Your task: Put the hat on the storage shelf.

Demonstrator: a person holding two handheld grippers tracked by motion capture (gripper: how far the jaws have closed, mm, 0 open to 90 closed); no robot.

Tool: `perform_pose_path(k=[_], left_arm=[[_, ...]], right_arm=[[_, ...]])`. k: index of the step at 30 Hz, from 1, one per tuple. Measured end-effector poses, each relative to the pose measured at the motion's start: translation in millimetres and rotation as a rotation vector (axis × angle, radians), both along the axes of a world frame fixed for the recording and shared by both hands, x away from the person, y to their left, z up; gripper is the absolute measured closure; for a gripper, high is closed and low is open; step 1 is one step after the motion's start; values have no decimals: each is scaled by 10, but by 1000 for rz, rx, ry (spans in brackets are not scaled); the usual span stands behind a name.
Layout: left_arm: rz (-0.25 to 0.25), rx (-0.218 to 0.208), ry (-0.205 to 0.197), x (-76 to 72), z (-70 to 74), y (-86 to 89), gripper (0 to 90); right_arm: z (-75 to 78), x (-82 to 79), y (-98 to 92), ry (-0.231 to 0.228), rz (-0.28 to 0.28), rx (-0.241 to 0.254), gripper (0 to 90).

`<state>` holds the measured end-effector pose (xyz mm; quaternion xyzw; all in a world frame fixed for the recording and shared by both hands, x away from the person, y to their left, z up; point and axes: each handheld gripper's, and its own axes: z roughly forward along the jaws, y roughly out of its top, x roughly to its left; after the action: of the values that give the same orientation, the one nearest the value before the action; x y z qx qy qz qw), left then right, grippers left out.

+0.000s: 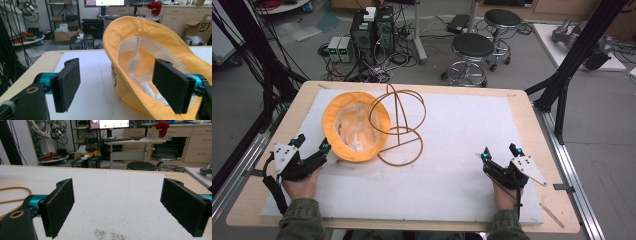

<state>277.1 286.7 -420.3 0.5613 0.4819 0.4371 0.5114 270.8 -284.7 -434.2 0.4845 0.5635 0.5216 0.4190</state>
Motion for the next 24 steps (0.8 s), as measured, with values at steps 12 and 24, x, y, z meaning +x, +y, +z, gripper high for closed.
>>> perform_pose_path(k=[12, 24], left_arm=[[44, -5, 66, 202, -16, -14, 244], [13, -15, 155, 433, 165, -70, 260]], right_arm=[[1, 17, 64, 6, 23, -38, 108], [-3, 32, 67, 10, 32, -42, 108]])
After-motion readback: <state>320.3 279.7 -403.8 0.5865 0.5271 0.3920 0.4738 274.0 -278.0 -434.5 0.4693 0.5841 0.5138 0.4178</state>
